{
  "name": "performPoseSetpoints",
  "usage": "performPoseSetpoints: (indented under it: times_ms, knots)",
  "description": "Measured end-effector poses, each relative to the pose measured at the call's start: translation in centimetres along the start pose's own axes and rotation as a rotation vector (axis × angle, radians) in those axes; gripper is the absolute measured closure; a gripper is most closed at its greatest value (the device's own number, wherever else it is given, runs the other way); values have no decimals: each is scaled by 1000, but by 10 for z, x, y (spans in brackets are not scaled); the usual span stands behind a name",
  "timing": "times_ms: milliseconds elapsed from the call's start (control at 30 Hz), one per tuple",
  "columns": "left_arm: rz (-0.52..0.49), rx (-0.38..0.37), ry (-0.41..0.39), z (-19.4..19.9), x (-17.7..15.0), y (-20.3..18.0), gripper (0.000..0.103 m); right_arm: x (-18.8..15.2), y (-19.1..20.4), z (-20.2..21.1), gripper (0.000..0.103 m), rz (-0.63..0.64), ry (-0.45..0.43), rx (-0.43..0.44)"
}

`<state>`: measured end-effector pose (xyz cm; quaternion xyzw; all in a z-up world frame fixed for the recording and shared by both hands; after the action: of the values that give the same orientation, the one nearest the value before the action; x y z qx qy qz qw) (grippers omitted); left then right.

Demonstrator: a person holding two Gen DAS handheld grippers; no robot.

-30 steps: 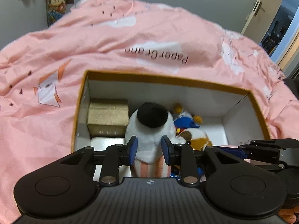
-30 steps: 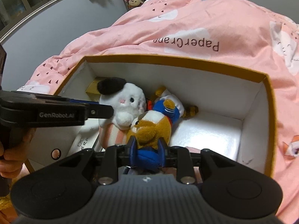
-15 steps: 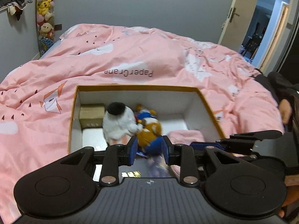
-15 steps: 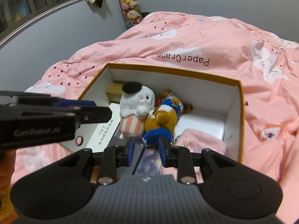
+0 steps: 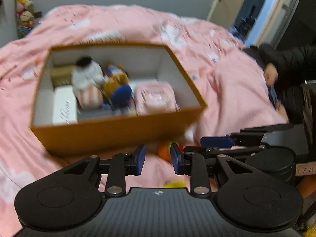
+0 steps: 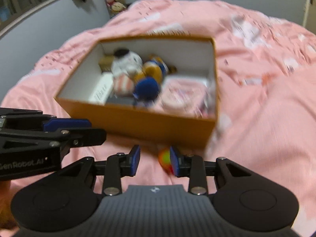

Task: Organize objects
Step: 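Reach the left gripper to the yellow tape measure while the right reaches toward the crocheted fruit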

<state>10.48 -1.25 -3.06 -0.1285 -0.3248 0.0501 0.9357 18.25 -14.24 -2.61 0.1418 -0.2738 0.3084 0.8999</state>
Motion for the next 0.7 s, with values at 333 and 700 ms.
performPoseSetpoints:
  times_ms: [333, 700]
  knots:
    - [34, -79, 150, -45, -46, -2, 61, -62, -34, -20, 69, -83, 96, 10]
    - [-17, -57, 259, -75, -61, -24, 43, -74, -45, -43, 85, -126, 196, 59]
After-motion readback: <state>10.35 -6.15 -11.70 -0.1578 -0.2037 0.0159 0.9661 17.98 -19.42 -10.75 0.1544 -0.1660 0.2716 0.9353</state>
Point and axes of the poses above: each gripper's, at about its wrist camera, not at the fingertips, and z roughly against the way its jaws point, y to its left, x to its top, the point moved 3 cm from there along -z, roughly the way its jaws point, and after that the axes turned 4 degrees about -x, right-handed, at the moved point
